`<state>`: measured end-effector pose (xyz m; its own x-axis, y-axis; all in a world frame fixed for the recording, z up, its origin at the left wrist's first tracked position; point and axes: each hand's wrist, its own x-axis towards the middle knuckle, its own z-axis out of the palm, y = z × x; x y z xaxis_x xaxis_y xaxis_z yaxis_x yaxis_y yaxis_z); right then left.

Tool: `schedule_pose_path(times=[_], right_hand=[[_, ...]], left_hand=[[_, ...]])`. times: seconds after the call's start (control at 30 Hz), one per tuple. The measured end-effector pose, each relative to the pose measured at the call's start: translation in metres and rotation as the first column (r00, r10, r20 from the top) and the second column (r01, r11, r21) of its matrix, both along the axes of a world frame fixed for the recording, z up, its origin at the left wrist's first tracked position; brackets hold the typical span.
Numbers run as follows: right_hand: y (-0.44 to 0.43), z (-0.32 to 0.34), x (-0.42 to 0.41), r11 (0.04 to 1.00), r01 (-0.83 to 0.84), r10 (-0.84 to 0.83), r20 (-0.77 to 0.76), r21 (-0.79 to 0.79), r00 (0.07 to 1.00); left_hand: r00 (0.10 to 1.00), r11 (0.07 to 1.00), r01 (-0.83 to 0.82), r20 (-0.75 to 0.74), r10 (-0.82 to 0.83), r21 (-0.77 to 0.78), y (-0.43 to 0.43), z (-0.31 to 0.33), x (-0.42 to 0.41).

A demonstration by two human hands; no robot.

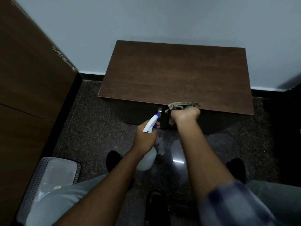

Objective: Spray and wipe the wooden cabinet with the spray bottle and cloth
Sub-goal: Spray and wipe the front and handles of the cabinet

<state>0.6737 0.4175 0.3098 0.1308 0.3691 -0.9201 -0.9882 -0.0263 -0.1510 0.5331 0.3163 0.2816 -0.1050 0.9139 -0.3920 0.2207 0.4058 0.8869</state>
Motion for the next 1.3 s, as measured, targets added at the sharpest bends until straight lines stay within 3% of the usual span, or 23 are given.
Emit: schedule_pose_path(times=[0.1, 0.13, 0.17, 0.27, 0.37, 0.5, 0.53, 0.67, 0.83, 0.97, 1.07, 1.17, 1.3], right_hand=[[-0.02, 0.005, -0.009, 0.961, -0.243, 0.268, 0.236, -0.128, 0.934], [-0.022, 0.003, -0.016, 0.968, -0.208, 0.24, 0.269, -0.14, 0.933], [-0.022, 0.002, -0.019, 0.994, -0.063, 0.075, 0.153, -0.086, 0.985], [-0.009, 0.007, -0.005, 0.996, 0.068, -0.064, -0.076, 0.056, 0.995], [-0.003, 0.001, 0.004, 0.997, 0.054, -0.049, -0.078, 0.061, 0.996], [-0.005, 0.0, -0.004, 0.993, 0.093, -0.095, -0.031, -0.069, 0.995], [-0.008, -0.003, -0.007, 0.993, 0.09, -0.092, -0.013, -0.081, 0.996], [-0.023, -0.015, 0.003, 0.993, 0.03, -0.033, 0.022, 0.117, 0.999], [-0.009, -0.005, -0.003, 0.997, -0.071, 0.068, 0.147, 0.01, 0.987], [-0.03, -0.026, -0.002, 0.988, -0.1, 0.079, 0.171, 0.116, 0.982], [-0.08, -0.044, 0.019, 0.962, -0.153, 0.126, 0.131, 0.224, 0.983], [-0.12, -0.046, 0.026, 0.939, -0.282, 0.26, 0.13, 0.198, 0.957], [-0.122, -0.047, -0.006, 0.919, -0.358, 0.364, -0.01, 0.165, 0.931]], left_hand=[[1.0, 1.0, -0.004, -0.008, 0.004, -0.017, 0.001, 0.003, 0.001], [1.0, 1.0, -0.018, -0.007, 0.018, -0.016, 0.002, 0.007, 0.001], [1.0, 1.0, -0.026, -0.004, 0.026, -0.015, 0.001, 0.009, 0.001], [0.999, 0.999, -0.038, 0.016, 0.038, 0.001, 0.004, 0.013, 0.002], [0.999, 0.999, -0.036, 0.001, 0.036, 0.008, 0.005, 0.009, 0.003], [1.0, 1.0, -0.027, -0.011, 0.027, 0.01, -0.003, 0.009, 0.007], [1.0, 1.0, -0.024, -0.009, 0.024, 0.009, -0.003, 0.009, 0.007], [0.997, 0.998, -0.058, 0.044, 0.058, -0.015, -0.002, 0.003, -0.001], [0.998, 0.998, -0.052, 0.04, 0.053, -0.028, -0.009, -0.006, -0.007], [0.997, 0.996, -0.069, 0.015, 0.07, -0.055, -0.01, -0.002, -0.005], [0.998, 0.995, -0.068, -0.023, 0.066, -0.078, -0.006, -0.004, -0.002], [0.996, 0.996, -0.066, -0.062, 0.063, -0.058, -0.009, -0.008, 0.0], [0.997, 0.998, -0.059, -0.059, 0.057, -0.024, -0.013, -0.011, -0.003]])
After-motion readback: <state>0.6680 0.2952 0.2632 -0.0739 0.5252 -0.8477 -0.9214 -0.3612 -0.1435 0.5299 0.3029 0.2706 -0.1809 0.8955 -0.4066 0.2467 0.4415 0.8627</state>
